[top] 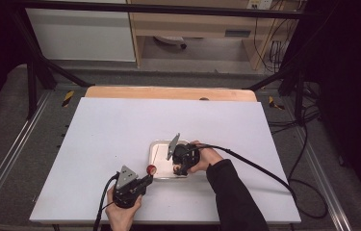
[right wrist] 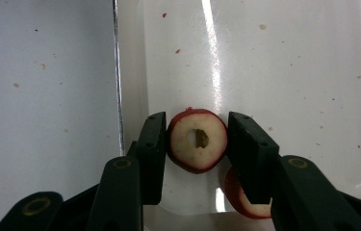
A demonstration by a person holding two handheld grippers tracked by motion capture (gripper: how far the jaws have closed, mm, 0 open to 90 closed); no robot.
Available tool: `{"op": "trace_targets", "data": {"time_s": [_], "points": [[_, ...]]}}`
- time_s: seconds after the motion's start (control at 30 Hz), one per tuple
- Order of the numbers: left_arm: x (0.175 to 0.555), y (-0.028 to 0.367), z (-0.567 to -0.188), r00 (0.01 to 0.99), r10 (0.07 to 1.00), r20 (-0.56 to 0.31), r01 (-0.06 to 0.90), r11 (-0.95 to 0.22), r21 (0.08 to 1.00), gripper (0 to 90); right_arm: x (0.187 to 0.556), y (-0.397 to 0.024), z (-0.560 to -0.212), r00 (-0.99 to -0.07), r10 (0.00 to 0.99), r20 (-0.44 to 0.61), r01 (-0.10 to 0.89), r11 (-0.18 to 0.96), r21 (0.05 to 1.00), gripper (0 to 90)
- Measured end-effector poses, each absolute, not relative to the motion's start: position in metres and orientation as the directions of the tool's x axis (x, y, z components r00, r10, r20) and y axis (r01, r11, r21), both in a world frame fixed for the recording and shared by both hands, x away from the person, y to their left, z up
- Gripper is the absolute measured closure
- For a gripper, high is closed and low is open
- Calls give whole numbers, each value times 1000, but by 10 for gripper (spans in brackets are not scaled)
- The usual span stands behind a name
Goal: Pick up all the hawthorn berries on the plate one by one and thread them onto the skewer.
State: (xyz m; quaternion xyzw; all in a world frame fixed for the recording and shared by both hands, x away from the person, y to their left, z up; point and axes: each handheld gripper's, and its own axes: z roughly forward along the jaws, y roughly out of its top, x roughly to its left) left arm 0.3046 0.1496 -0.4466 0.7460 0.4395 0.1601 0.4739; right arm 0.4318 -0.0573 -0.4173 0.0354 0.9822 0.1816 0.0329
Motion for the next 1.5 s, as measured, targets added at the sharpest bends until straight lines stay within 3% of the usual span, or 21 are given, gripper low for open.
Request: {"op": "trace_targets", "data": {"time_s": [0.2,0.43,0.47,0.5,0.6,0.7,0.8,1.13,1.5], "points": [[303,150,-446,563,807,-179,497,-158,853,883,430,-60,-407,-988,145,-58,110,906,408,601],[300,149,-444,565,806,-176,477,-145,867,883,428,-75,-385,-939,341,32,293,750,593,601],[300,149,-444,565,806,-176,474,-142,869,883,427,-82,-380,-901,424,96,379,657,652,601],[299,148,-444,567,805,-176,471,-141,871,883,427,-82,-380,-901,424,96,379,657,652,601],[298,146,-444,571,802,-177,464,-138,875,883,427,-96,-373,-827,517,221,495,483,722,602],[297,143,-444,576,798,-176,458,-136,879,883,424,-112,-369,-737,560,380,596,272,755,602],[296,141,-443,580,795,-177,456,-137,879,883,421,-121,-368,-680,556,478,637,124,761,602],[292,127,-442,595,785,-174,442,-139,886,883,411,-121,-369,-572,535,621,637,-186,748,602],[295,112,-440,596,784,-173,448,-146,882,883,404,-114,-370,-541,502,675,600,-333,728,602]]}}
